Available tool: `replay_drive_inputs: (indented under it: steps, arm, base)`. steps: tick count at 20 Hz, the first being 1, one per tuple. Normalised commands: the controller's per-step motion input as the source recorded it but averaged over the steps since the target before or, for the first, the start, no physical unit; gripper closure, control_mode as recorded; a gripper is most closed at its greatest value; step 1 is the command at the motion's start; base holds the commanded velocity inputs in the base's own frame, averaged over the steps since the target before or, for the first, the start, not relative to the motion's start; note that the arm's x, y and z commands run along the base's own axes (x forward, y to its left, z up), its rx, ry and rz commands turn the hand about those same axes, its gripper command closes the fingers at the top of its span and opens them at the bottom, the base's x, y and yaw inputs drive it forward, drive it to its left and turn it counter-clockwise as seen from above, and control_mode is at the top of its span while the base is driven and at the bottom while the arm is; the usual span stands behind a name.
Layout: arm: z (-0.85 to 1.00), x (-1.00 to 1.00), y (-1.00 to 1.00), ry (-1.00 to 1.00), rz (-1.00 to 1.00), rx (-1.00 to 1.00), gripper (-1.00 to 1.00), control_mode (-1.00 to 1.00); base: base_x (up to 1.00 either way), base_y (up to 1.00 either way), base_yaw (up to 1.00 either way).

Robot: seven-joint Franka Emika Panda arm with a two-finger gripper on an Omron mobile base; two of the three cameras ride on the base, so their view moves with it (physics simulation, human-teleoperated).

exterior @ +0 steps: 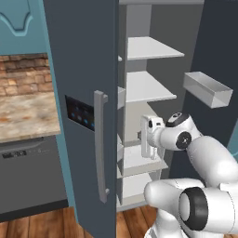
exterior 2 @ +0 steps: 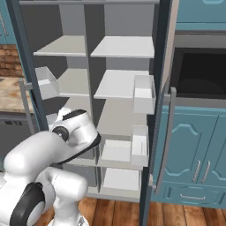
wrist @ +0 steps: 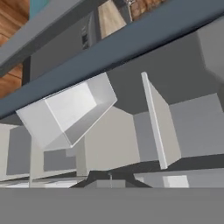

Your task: Place one of the steaks on the plate and the other in the bowl. Then place the bowl in the fridge.

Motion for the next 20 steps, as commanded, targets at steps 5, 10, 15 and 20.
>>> replay_drive_inputs:
  steps: [5,10,15,20]
  arm:
    - [0.68,0.00,-0.02,0.28,0.34,0.10,1.00,-1.00]
    - [0.82,0.00,0.00,0.32,0.30,0.05,1.00,-1.00]
    - [0.92,0.00,0.00,0.37,0.25,0.02,1.00,-1.00]
    - [0.95,0.00,-0.03,0.33,0.27,0.06,1.00,-1.00]
  base:
    - [0.00,0.00,0.00]
    - [0.00,0.00,0.00]
    - [0.00,0.00,0.00]
    - [0.00,0.00,0.00]
